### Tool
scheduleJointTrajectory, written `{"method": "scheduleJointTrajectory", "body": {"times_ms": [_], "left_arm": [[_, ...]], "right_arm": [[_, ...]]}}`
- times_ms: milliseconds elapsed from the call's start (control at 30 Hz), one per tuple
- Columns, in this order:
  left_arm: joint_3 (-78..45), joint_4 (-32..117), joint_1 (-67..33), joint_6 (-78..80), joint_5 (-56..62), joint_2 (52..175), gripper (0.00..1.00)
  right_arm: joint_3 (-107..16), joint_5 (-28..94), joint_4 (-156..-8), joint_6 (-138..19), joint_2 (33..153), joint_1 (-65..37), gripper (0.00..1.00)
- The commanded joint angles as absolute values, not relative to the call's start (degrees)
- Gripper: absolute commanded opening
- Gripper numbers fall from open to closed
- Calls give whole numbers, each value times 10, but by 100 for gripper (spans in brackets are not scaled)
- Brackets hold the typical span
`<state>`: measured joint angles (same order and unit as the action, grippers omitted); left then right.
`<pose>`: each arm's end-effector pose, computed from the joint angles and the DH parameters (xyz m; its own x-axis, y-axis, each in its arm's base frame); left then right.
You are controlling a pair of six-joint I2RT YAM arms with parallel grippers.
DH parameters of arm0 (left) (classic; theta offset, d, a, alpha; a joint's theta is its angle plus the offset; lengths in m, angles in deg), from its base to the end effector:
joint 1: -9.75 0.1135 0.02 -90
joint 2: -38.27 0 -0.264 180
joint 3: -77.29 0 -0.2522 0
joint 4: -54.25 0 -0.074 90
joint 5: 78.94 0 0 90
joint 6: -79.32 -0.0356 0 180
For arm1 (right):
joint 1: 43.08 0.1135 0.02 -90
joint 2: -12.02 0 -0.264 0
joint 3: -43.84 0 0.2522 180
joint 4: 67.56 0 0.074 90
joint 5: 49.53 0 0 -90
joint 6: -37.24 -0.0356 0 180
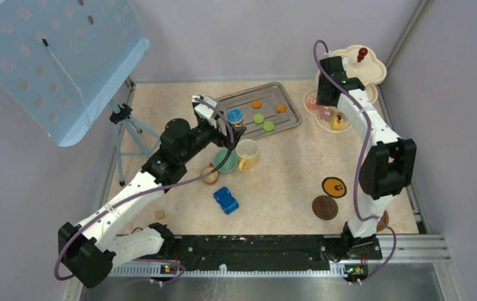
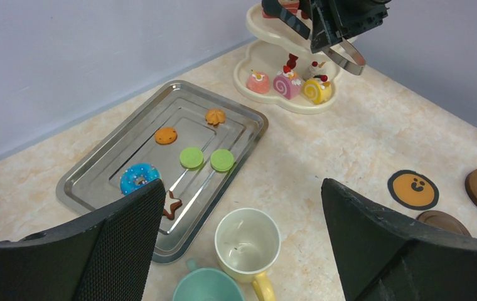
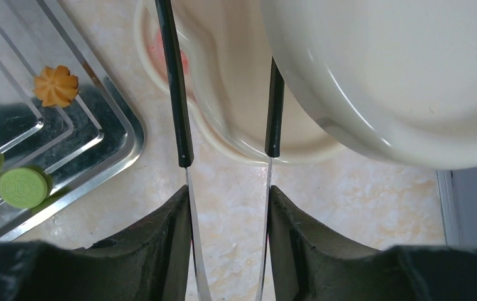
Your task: Serve the afternoon tea
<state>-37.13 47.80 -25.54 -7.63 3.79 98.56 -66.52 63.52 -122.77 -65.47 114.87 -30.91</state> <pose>0.2011 -0.1479 0.3638 -0.0525 -0.0275 -0.9982 0.6745 0.7362 -0.0558 0.3945 0.0708 0.3249 -0.6913 0.0580 -0.7202 0.2211 0.9659 -0.1344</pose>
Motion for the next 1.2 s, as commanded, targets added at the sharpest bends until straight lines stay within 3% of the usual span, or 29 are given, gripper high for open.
{"method": "scheduleJointTrajectory", "body": {"times_ms": [0,333,1167], "left_arm": [[-374,506,-254,-71,30,984,99],[-375,505,-254,-72,35,986,99],[-372,503,-255,-72,30,992,99]], "right_arm": [[-716,660,-1211,-656,1173,-316,43],[-728,655,-1219,-662,1190,-319,54],[-569,579,-1209,-618,1034,-293,54]]}}
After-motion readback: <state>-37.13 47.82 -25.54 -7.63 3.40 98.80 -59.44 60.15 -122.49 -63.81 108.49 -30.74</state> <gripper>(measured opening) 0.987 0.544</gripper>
